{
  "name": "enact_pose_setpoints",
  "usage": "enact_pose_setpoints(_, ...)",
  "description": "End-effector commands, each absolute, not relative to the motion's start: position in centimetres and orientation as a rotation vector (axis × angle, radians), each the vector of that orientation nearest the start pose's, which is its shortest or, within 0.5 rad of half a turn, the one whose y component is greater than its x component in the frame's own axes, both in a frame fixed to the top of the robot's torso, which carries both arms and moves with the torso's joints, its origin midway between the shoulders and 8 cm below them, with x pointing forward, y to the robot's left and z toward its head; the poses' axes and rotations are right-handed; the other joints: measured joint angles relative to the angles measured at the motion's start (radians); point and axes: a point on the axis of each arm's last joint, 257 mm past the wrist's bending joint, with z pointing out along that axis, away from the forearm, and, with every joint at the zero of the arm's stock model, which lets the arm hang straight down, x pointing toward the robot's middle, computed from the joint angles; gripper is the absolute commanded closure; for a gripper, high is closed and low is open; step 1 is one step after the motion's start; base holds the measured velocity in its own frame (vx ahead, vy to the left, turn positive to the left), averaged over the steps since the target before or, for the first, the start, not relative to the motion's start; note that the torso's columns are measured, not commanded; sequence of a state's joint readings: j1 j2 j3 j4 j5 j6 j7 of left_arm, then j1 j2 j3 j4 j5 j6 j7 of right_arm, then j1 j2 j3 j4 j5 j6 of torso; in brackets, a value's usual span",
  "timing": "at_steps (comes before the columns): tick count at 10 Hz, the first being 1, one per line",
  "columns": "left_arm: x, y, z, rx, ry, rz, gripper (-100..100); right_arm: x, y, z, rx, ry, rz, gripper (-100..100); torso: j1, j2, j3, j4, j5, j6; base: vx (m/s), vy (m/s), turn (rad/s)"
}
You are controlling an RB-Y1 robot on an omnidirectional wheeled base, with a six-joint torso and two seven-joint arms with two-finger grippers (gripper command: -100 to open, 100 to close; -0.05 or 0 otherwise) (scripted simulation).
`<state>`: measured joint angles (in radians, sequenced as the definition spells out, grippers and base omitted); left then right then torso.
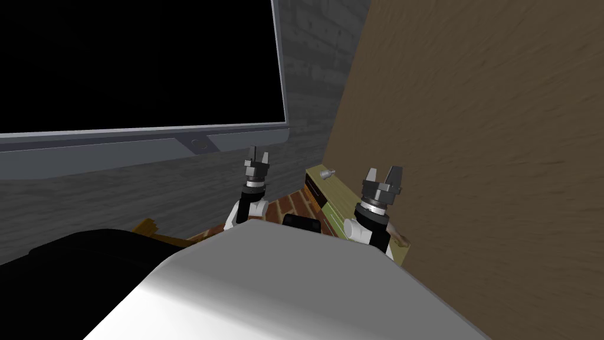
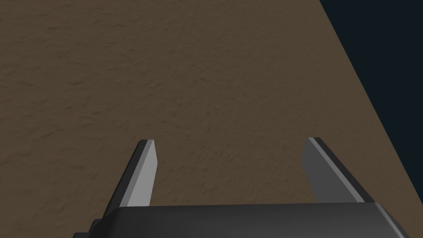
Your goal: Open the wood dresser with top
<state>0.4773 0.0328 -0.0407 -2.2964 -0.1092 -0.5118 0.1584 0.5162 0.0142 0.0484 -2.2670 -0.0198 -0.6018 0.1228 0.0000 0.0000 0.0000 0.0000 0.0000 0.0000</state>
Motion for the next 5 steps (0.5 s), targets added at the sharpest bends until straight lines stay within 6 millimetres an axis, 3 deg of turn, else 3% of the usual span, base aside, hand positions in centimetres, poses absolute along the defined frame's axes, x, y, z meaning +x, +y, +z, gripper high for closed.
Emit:
enact_pose_setpoints(1,34.37,24.50,3.90,-0.592,0.638,-1.442,0,32.90,-26.74,3.22,0.585,0.563,1.256,0,0.000,0.040,-0.082,0.041,0.000,0.000,0.000,0.000,0.000)
enact_pose_setpoints(5,34.36,24.50,3.91,-0.592,0.637,-1.442,0,32.90,-26.74,3.23,0.585,0.563,1.256,0,0.000,0.322,-0.644,0.322,0.000,0.000,0.000,0.000,0.000)
